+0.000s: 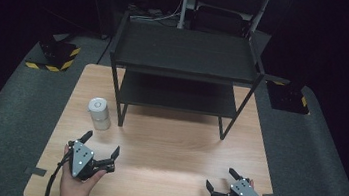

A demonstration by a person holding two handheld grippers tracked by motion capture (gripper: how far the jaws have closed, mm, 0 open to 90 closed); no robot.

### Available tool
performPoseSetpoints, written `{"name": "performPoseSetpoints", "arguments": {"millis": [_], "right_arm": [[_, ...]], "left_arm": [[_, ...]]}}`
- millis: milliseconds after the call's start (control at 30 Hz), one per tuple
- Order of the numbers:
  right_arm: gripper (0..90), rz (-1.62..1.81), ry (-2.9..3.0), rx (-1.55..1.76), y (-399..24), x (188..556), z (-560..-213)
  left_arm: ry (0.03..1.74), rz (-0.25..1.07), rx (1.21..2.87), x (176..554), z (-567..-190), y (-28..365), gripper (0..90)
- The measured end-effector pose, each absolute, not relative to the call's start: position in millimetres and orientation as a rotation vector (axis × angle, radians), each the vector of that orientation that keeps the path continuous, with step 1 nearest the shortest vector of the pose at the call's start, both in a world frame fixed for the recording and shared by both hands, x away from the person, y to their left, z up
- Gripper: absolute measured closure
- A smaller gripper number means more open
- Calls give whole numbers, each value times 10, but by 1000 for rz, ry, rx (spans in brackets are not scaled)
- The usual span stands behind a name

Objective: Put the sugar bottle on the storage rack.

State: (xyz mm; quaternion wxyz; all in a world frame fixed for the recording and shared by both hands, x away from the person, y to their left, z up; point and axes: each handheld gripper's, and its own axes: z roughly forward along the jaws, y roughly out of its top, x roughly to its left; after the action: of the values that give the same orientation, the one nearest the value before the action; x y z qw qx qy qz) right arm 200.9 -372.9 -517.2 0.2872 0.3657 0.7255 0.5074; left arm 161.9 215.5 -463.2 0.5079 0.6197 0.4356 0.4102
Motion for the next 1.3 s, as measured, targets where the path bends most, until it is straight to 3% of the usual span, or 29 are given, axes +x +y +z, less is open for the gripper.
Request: {"name": "performPoseSetpoints", "arguments": {"millis": [600, 1300], "right_arm": [[0, 1370, 1938, 955, -3752, 2005, -5190], [0, 1382, 1933, 945, -3767, 1999, -5206]], "left_arm": [[1233, 1080, 1464, 2100, -4794, 2087, 15], [1398, 1026, 1389, 2675, -5043, 2184, 70]]}}
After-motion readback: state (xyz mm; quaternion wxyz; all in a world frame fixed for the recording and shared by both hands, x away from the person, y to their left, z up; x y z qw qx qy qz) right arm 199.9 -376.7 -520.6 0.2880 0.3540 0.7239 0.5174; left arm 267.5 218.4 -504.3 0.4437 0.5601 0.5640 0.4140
